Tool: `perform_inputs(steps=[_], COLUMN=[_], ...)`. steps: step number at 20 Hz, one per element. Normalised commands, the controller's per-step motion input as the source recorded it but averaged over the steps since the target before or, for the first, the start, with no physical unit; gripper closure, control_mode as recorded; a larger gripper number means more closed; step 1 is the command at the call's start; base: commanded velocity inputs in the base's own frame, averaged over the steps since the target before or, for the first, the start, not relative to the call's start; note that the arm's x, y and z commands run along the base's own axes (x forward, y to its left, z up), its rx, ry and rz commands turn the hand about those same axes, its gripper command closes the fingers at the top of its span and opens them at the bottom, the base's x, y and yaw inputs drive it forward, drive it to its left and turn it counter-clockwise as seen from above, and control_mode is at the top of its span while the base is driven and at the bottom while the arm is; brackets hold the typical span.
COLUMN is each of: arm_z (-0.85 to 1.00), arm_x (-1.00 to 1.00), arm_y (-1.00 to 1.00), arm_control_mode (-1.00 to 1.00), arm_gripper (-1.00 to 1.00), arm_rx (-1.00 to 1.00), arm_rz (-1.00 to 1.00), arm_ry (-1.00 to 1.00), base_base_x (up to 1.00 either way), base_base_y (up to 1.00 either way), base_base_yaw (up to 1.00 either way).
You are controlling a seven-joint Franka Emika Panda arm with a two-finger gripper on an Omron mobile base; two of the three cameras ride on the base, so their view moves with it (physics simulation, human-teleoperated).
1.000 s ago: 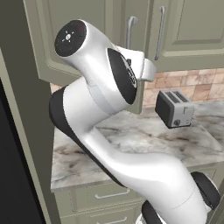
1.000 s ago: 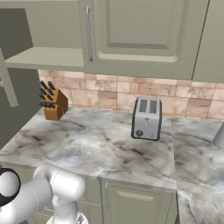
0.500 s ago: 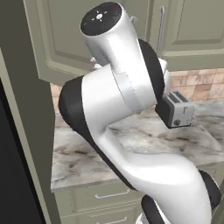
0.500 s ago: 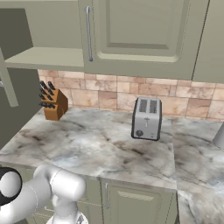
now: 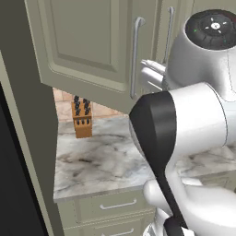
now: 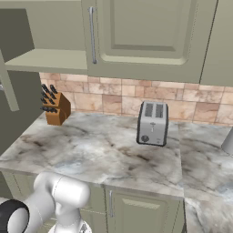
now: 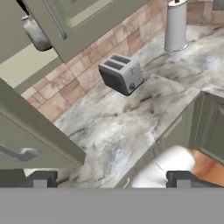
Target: Open the cabinet, pick the kettle from the cabinet, and place it in the sink.
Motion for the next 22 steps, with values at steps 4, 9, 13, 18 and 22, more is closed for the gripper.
perform_inputs(steps=[4, 9, 13, 18, 22], arm_z=[-0.12, -0.01, -0.05, -0.20, -0.16], arm_x=[-0.05, -0.04, 0.02, 0.25, 0.24], arm_y=[-0.65, -0.62, -0.45, -0.20, -0.01], arm_control_mode=[-1.00, -1.00, -1.00, -1.00, -1.00], arm_gripper=[-1.00, -1.00, -1.00, -1.00, -1.00], arm_rx=[0.11, 0.08, 0.16, 0.24, 0.27], arm_rz=[0.05, 0.05, 0.15, 0.26, 0.32], arm_ry=[-0.01, 0.06, 0.18, 0.22, 0.12], base_base_x=[0.00, 0.00, 0.00, 0.00, 0.00], base_base_y=[0.00, 0.00, 0.00, 0.00, 0.00], base_base_yaw=[0.00, 0.00, 0.00, 0.00, 0.00])
